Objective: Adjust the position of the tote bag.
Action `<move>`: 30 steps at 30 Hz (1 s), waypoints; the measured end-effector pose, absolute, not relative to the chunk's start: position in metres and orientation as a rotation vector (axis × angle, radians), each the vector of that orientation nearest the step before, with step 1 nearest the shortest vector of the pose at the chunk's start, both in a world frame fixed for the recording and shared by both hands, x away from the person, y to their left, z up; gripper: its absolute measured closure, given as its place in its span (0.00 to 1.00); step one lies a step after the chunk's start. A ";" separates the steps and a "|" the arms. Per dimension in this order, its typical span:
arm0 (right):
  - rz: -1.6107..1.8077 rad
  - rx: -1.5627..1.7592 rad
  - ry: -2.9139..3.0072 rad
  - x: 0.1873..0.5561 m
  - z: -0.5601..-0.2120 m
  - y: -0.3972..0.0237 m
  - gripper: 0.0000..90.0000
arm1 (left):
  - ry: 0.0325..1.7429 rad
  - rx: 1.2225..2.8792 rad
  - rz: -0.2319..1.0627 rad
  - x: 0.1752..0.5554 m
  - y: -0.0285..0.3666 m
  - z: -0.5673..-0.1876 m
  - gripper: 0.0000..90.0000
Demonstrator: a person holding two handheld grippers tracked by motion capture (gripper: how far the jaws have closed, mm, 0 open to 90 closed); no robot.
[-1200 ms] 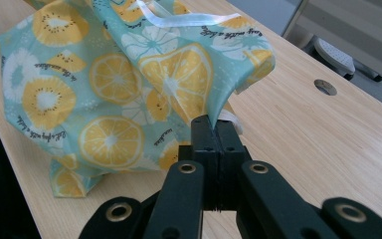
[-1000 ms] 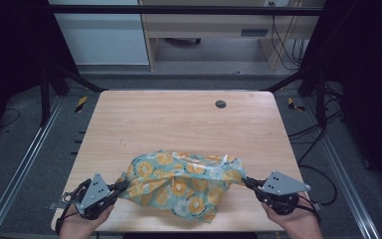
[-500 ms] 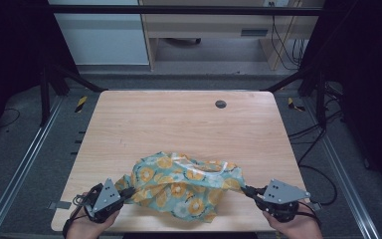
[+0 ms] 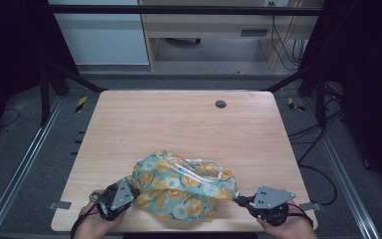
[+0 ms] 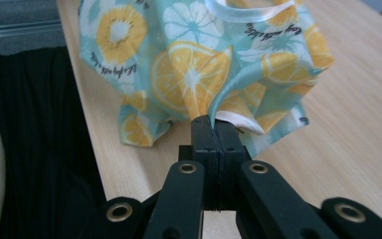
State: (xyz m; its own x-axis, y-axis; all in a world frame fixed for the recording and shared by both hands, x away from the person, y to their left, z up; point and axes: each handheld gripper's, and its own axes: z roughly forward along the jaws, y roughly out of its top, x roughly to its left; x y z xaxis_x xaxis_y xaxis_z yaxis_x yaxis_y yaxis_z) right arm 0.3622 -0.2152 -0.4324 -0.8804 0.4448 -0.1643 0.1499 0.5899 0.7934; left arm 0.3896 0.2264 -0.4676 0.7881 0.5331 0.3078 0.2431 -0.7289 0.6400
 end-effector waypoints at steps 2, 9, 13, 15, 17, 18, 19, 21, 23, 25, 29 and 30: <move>1.177 0.457 2.504 0.364 -0.436 -0.213 1.00 | 0.587 2.385 0.647 0.395 0.227 -0.469 1.00; 1.150 0.431 2.555 0.370 -0.445 -0.206 1.00 | 0.637 2.375 0.661 0.411 0.229 -0.471 1.00; 1.135 0.441 2.570 0.376 -0.450 -0.203 1.00 | 0.644 2.376 0.656 0.416 0.227 -0.474 1.00; 1.128 0.441 2.581 0.378 -0.453 -0.202 1.00 | 0.636 2.391 0.650 0.418 0.226 -0.475 1.00; 1.114 0.442 2.592 0.381 -0.456 -0.200 1.00 | 0.637 2.388 0.642 0.419 0.224 -0.477 1.00; 1.110 0.441 2.594 0.382 -0.458 -0.199 1.00 | 0.630 2.395 0.642 0.420 0.224 -0.478 1.00; 1.107 0.440 2.595 0.383 -0.459 -0.198 1.00 | 0.633 2.393 0.640 0.420 0.223 -0.478 1.00; 1.103 0.444 2.596 0.384 -0.462 -0.196 1.00 | 0.633 2.394 0.640 0.420 0.222 -0.479 1.00; 1.104 0.451 2.597 0.386 -0.465 -0.195 1.00 | 0.634 2.396 0.637 0.420 0.223 -0.479 1.00; 1.105 0.457 2.597 0.386 -0.465 -0.195 1.00 | 0.638 2.389 0.624 0.419 0.223 -0.480 1.00; 1.108 0.479 2.593 0.388 -0.468 -0.195 1.00 | 0.658 2.377 0.589 0.418 0.226 -0.480 0.96; 1.108 0.482 2.592 0.388 -0.468 -0.195 1.00 | 0.671 2.376 0.600 0.418 0.229 -0.478 0.92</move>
State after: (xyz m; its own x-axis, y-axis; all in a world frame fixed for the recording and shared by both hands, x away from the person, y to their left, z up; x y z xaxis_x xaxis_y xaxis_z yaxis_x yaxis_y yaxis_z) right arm 0.3876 -0.1946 -0.4676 -0.9049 0.4072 -0.1241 0.1916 0.6499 0.7355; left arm 0.4180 0.2286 -0.4782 0.7708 0.5843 0.2539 0.3172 -0.6976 0.6424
